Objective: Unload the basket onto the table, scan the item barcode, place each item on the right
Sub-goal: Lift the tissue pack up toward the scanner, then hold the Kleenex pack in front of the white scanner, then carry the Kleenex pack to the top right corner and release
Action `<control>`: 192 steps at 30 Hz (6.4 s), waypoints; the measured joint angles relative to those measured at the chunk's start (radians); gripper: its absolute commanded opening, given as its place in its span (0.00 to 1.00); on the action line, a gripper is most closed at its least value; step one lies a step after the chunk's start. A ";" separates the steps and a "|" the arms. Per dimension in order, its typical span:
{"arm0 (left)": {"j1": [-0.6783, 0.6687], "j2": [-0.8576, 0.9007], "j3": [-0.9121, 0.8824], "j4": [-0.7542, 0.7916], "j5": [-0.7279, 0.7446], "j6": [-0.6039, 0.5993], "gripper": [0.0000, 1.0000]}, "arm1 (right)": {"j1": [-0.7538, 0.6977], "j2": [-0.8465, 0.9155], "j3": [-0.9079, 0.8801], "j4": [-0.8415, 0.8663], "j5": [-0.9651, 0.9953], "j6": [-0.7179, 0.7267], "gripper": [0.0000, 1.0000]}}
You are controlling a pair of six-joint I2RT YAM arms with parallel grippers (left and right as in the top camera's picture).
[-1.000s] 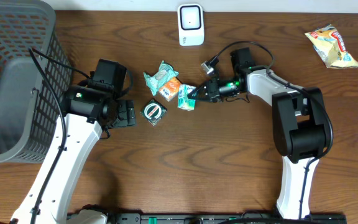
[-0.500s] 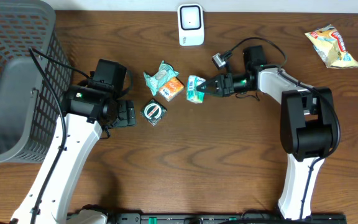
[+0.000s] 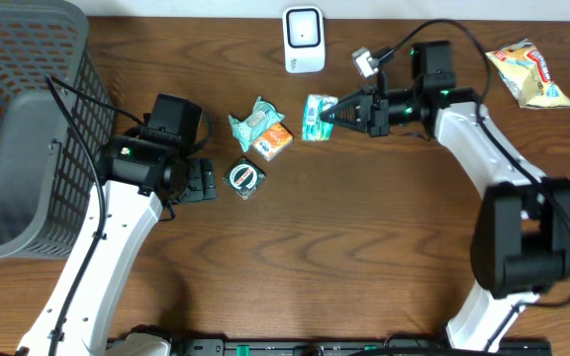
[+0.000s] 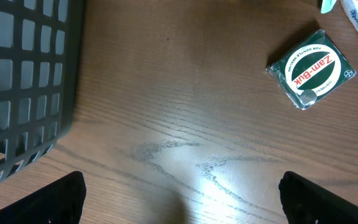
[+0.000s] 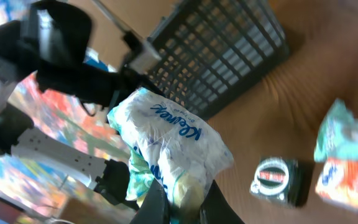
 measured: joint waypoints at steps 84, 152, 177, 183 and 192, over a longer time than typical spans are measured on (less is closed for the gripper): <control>0.000 0.000 0.000 0.000 0.000 0.000 0.98 | 0.105 -0.064 0.011 -0.103 1.119 0.053 0.01; 0.000 0.000 0.000 0.000 0.000 0.000 0.98 | 0.304 0.631 0.927 -0.001 1.920 -0.833 0.01; 0.000 0.000 0.000 0.000 0.000 0.000 0.98 | -0.324 0.420 0.867 -0.667 1.793 -0.246 0.99; 0.000 0.000 0.000 0.000 0.000 0.000 0.98 | -0.352 0.421 0.865 -0.698 1.759 -0.225 0.99; 0.000 0.000 0.000 0.000 0.000 0.000 0.98 | -0.291 0.419 0.865 -0.690 1.508 -0.181 0.99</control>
